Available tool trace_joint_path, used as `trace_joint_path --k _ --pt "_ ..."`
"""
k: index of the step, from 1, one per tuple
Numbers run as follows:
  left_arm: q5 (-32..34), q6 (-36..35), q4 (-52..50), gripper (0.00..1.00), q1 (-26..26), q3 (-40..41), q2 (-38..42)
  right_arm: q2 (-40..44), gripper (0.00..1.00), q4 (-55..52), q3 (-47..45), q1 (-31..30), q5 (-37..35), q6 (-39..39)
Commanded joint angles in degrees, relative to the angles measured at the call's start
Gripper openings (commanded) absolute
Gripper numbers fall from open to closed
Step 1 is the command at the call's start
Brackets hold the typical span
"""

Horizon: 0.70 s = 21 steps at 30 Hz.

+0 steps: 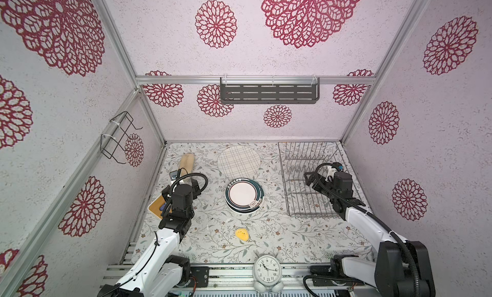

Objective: Unload the plates from the dish rack
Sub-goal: Reset both arms

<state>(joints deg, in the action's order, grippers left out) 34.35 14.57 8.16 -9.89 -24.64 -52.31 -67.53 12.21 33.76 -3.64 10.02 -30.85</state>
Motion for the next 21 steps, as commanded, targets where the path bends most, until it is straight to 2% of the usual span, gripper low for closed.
trace_joint_path --k 1,7,11,15,18,21 --pt "2.4 -4.6 14.7 0.97 2.2 3.6 0.3 3.6 0.99 4.4 -0.5 0.9 -7.1 6.9" --pt "2.6 -5.7 39.4 0.97 7.2 11.9 -8.8 4.0 0.99 5.1 -1.7 3.1 -10.0 11.6" --pt "-5.1 -9.2 53.3 0.97 9.1 13.6 -19.0 3.7 0.99 6.8 -2.7 4.0 -11.7 13.1" --pt "-9.4 -11.1 60.5 0.97 9.9 13.2 -27.2 3.3 0.99 8.9 -3.8 4.8 -13.2 13.7" --pt "-15.2 -11.0 63.8 0.97 11.5 13.1 -32.4 2.4 0.99 10.1 -4.0 5.1 -14.1 14.7" --pt "-16.6 -10.6 70.9 0.97 12.5 13.6 -38.8 1.9 0.99 11.5 -4.5 5.4 -15.0 15.3"
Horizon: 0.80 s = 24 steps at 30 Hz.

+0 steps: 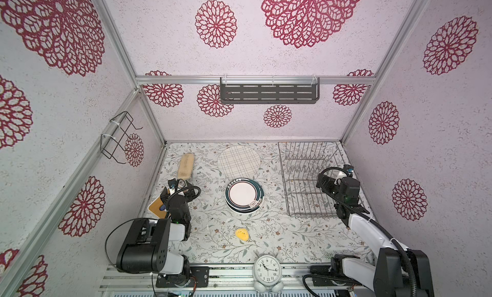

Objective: Unload the plates from the dish rack
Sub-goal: Reset both arms

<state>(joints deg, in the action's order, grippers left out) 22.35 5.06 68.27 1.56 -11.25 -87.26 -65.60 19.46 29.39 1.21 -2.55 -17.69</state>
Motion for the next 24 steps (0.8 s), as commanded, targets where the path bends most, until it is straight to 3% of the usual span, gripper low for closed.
trace_joint_path --k 1,7,14,24 --pt "-4.7 -1.2 13.2 0.97 1.1 0.5 -5.8 -0.1 0.99 5.2 -0.6 0.6 -2.6 2.4" --pt "-6.2 -1.5 4.3 0.97 1.3 -2.8 -3.6 -0.8 0.99 8.6 -2.6 1.0 -3.7 4.4" --pt "3.8 2.4 -12.8 0.97 1.4 -11.5 -2.8 -4.6 0.99 18.6 -7.3 1.0 -3.3 7.3" --pt "2.5 3.2 -12.9 0.97 2.3 -11.4 -2.7 -11.2 0.99 31.0 -11.4 1.0 -4.9 10.2"
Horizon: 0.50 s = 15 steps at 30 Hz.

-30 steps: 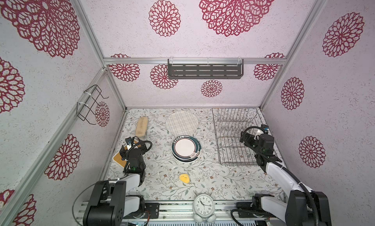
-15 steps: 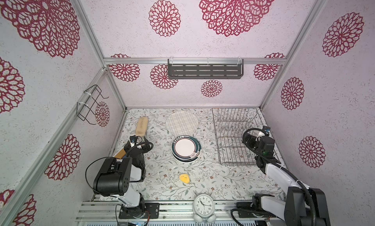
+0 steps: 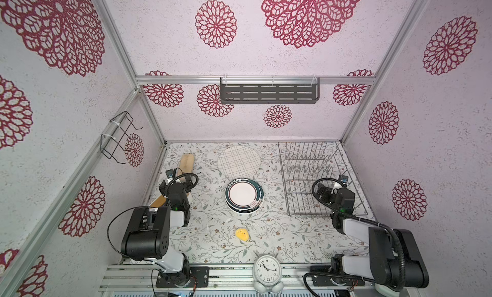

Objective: Unload the plates from the dish rack
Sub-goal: Reset both arms

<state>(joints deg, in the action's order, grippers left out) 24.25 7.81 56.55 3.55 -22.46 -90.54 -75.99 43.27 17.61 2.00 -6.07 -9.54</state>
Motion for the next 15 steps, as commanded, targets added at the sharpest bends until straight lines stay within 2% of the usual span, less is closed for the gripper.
trace_joint_path --k 1,9,15 --pt "0.6 0.4 -1.2 0.97 0.3 -0.2 0.6 -1.3 0.99 8.0 0.3 0.2 -1.4 2.2" --pt "0.7 0.4 -1.2 0.97 0.3 -0.1 0.6 -4.1 0.99 19.3 -3.4 0.2 -1.9 4.9" --pt "0.7 0.3 -1.1 0.97 0.3 -0.2 0.6 -9.6 0.99 28.8 -5.9 0.2 -1.6 5.0"
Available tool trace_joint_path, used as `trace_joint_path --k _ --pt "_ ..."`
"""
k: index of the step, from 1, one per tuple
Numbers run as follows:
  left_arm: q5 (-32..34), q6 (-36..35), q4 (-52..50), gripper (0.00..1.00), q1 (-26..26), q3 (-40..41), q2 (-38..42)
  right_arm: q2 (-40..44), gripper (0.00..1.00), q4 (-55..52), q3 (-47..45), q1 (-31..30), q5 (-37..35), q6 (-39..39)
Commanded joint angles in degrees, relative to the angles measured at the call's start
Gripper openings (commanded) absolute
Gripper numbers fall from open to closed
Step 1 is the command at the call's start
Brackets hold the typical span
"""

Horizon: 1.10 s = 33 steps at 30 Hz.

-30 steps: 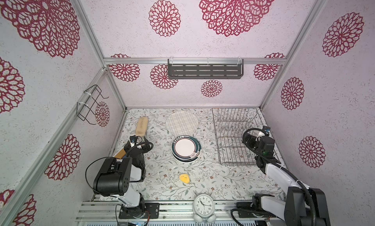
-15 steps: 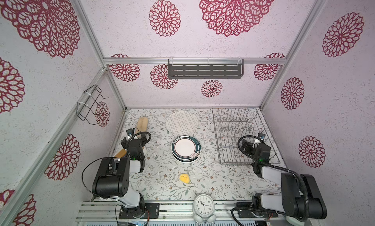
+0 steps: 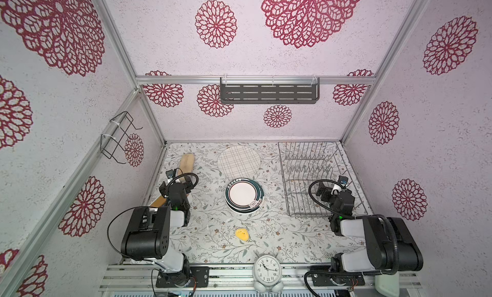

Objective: Unload the plates from the dish rack
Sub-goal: Reset both arms

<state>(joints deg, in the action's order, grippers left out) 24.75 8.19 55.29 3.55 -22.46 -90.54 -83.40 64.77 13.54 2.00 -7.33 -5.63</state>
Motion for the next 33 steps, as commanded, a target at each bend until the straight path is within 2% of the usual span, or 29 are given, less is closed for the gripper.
trace_joint_path --k 1,2,6,9,12,33 --pt "0.2 0.0 0.1 0.97 0.3 -0.2 0.6 -3.4 0.99 9.1 -2.4 0.2 -0.2 1.1" --pt "0.2 -0.1 0.1 0.97 0.3 -0.1 0.6 -4.8 0.99 11.6 -2.8 0.1 0.2 1.2" --pt "0.3 -0.1 0.2 0.97 0.3 -0.2 0.6 -4.5 0.99 10.3 -2.4 0.1 1.6 1.8" --pt "0.3 -0.1 0.2 0.97 0.3 -0.2 0.6 -4.5 0.99 5.0 0.4 0.0 3.3 3.0" --pt "0.3 -0.1 0.2 0.97 0.3 -0.1 0.6 -4.4 0.99 3.6 1.0 -1.4 0.9 3.7" --pt "0.3 -0.1 0.1 0.97 0.3 -0.2 0.6 -4.5 0.99 3.2 1.4 -2.2 -0.7 4.3"
